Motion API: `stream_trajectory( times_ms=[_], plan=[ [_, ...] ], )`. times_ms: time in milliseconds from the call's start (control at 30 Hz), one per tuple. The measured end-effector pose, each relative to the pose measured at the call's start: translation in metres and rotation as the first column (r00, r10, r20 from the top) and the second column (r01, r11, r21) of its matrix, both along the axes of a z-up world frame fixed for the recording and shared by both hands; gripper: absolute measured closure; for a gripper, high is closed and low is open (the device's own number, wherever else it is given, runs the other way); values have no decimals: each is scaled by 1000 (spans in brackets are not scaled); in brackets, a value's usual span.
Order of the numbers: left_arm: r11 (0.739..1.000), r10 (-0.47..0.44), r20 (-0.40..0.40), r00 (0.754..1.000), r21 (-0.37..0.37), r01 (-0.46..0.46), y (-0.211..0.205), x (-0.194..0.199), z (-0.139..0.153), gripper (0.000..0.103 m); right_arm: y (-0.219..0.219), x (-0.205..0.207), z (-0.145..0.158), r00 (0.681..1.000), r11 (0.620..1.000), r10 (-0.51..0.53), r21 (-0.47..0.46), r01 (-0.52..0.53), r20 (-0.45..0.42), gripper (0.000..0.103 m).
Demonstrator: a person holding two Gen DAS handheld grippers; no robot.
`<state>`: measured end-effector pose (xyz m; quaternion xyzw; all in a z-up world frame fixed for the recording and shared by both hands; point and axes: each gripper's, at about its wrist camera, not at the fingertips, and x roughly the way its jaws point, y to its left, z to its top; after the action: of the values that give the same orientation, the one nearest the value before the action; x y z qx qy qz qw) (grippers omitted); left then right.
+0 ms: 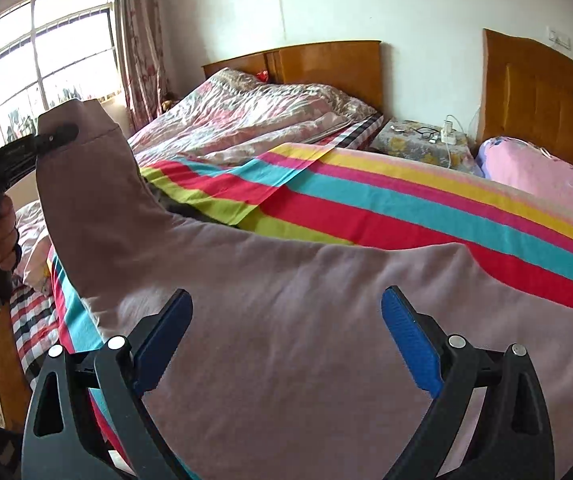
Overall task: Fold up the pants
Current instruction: 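Lift the cuff end with the left gripper and fold it over the waistband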
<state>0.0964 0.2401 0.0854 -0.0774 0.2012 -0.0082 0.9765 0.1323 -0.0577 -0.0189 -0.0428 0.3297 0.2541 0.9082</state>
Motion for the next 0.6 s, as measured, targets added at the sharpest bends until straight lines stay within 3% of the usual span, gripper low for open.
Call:
stream_trajectory(
  times_ms=[100, 167, 267, 367, 467, 500, 533, 600],
  plan=[
    [980, -168, -22, 986, 109, 169, -97, 10, -10, 93, -46, 0, 10, 994, 994, -108, 32, 107, 28, 11],
    [944, -283, -68, 957, 154, 291, -159, 13, -33, 93, -77, -1, 12, 982, 982, -185, 48, 183, 33, 11],
    [869, -416, -193, 889, 205, 451, -238, 18, -87, 93, -126, -6, 13, 956, 953, -294, 80, 291, 22, 11],
    [803, -476, -344, 810, 205, 559, -278, 28, -143, 90, -165, -14, 11, 925, 920, -380, 98, 379, -2, 11],
    [772, -518, -375, 768, 182, 610, -281, 27, -160, 72, -184, -20, 6, 916, 910, -400, 109, 400, -24, 11],
    [769, -532, -369, 762, 167, 617, -277, 25, -157, 56, -187, -21, 3, 919, 912, -393, 114, 395, -38, 11],
    [776, -532, -346, 772, 164, 609, -271, 23, -151, 38, -187, -20, -1, 924, 916, -379, 122, 383, -55, 11],
    [806, -509, -291, 810, 170, 567, -248, 17, -134, 26, -179, -19, -10, 936, 925, -341, 143, 351, -91, 11]
  ],
)
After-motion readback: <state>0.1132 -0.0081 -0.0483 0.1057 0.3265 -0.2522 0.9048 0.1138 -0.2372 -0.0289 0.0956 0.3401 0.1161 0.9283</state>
